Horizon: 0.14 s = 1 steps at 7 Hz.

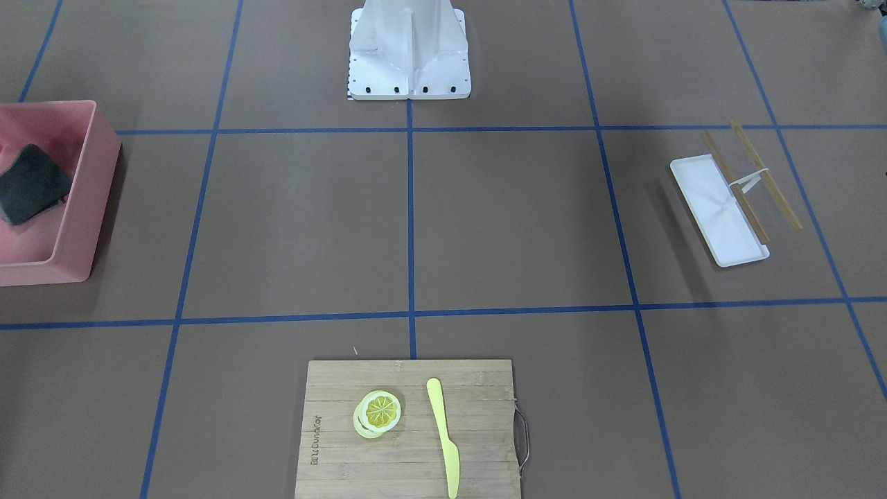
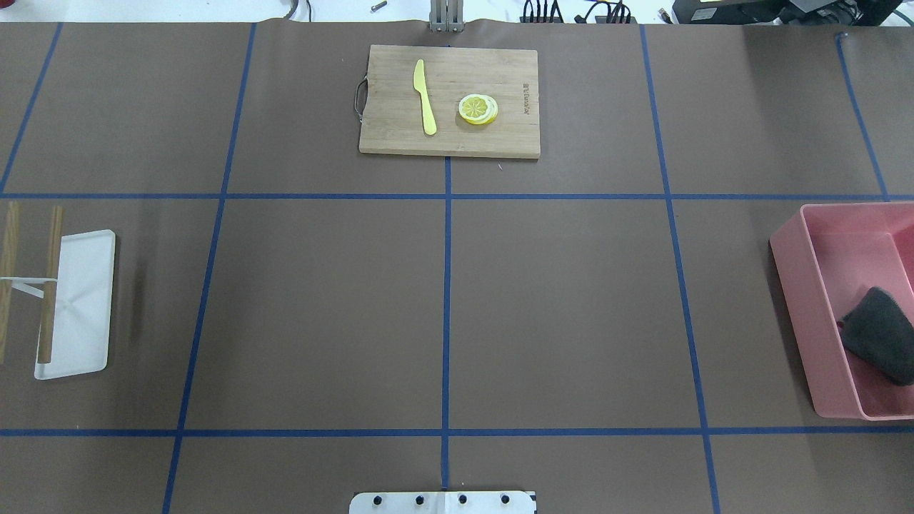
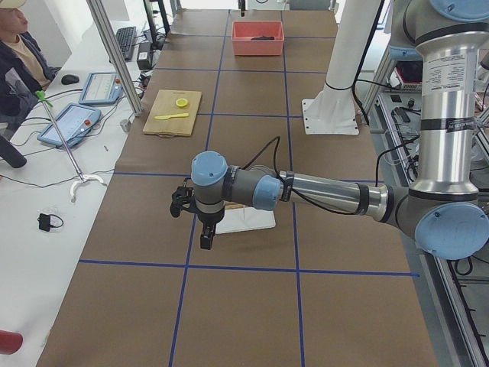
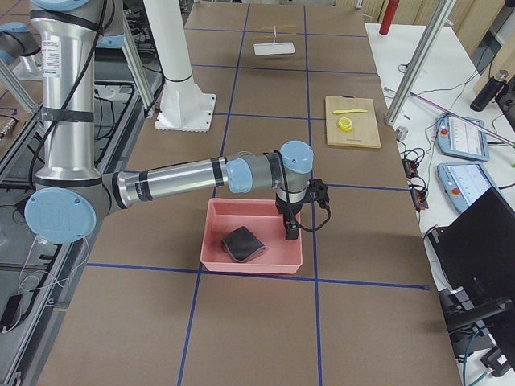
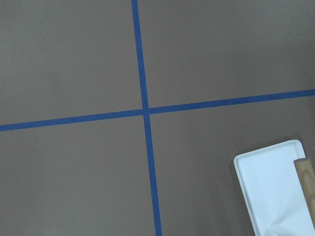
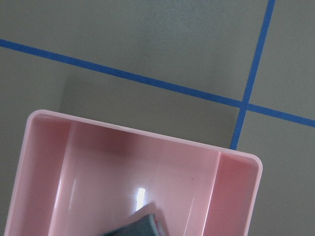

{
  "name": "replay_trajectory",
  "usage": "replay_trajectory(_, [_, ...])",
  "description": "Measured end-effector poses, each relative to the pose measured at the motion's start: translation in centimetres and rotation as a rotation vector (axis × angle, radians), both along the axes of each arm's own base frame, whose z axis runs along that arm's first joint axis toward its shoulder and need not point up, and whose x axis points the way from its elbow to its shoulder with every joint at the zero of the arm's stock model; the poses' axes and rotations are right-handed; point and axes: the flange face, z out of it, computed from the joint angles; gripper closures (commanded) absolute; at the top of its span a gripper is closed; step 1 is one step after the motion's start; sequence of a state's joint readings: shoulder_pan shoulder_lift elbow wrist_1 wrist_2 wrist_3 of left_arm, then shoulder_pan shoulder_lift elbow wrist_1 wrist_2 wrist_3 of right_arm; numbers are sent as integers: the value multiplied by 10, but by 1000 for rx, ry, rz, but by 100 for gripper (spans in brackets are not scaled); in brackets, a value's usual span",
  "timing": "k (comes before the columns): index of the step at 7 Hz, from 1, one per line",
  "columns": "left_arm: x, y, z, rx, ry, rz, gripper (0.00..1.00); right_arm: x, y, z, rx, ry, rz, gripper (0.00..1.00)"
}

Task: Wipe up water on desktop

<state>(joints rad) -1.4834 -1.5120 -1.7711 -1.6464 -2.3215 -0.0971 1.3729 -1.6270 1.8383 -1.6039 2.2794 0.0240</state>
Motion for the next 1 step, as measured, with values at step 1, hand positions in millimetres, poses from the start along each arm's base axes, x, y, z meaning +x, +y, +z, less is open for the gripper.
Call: replay_trajectory(1, [0, 1, -2, 1, 7, 0, 2, 0, 0, 0, 0, 0, 0, 0])
